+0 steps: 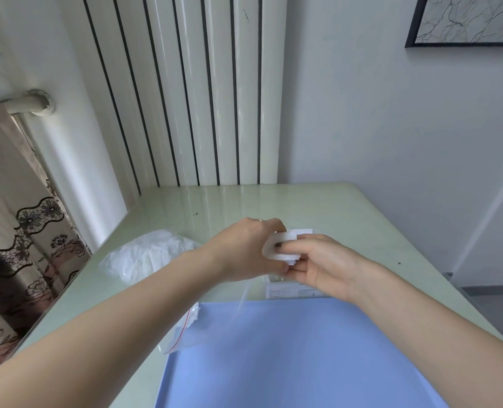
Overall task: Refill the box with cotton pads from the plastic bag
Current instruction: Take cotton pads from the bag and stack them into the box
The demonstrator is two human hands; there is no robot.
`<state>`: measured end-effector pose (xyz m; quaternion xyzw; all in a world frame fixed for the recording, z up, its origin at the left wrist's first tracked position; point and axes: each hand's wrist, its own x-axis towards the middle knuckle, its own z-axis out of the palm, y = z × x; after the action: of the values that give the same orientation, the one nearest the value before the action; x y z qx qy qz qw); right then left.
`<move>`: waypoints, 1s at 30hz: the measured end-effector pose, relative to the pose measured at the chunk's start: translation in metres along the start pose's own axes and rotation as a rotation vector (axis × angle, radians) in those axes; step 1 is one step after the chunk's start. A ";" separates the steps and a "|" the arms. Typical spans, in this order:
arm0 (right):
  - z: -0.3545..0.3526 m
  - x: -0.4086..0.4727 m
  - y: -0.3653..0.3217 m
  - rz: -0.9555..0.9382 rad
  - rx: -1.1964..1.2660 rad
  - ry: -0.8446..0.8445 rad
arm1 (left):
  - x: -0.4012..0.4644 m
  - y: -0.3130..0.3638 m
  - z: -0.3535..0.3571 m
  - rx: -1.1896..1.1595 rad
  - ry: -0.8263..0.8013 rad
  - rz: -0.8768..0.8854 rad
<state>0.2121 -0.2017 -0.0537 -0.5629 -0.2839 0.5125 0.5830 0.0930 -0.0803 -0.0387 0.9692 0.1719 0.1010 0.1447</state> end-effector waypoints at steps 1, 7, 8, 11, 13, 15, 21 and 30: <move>-0.002 0.002 0.000 0.003 -0.023 0.016 | 0.003 0.000 0.003 0.006 -0.014 -0.002; -0.028 0.017 -0.007 -0.031 -0.282 0.275 | 0.018 -0.006 0.010 -0.029 -0.058 -0.070; -0.040 0.022 -0.008 -0.054 -0.393 0.391 | 0.019 -0.010 0.011 -0.041 -0.068 -0.113; -0.067 0.032 -0.009 -0.085 -0.791 0.630 | 0.026 -0.024 0.019 -0.064 -0.136 -0.270; -0.071 0.037 -0.007 -0.080 -0.933 0.650 | 0.031 -0.030 0.025 -0.094 -0.207 -0.393; -0.065 0.042 -0.002 -0.061 -1.037 0.622 | 0.036 -0.033 0.030 -0.107 -0.271 -0.468; -0.044 0.069 0.027 -0.022 -1.305 0.582 | 0.046 -0.037 0.044 -0.177 -0.206 -0.475; -0.027 0.092 0.032 0.134 -0.766 0.458 | 0.052 -0.033 0.050 0.108 -0.249 -0.297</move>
<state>0.2560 -0.1324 -0.1125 -0.8541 -0.2796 0.2695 0.3459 0.1428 -0.0439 -0.0887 0.9445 0.2989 -0.0514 0.1258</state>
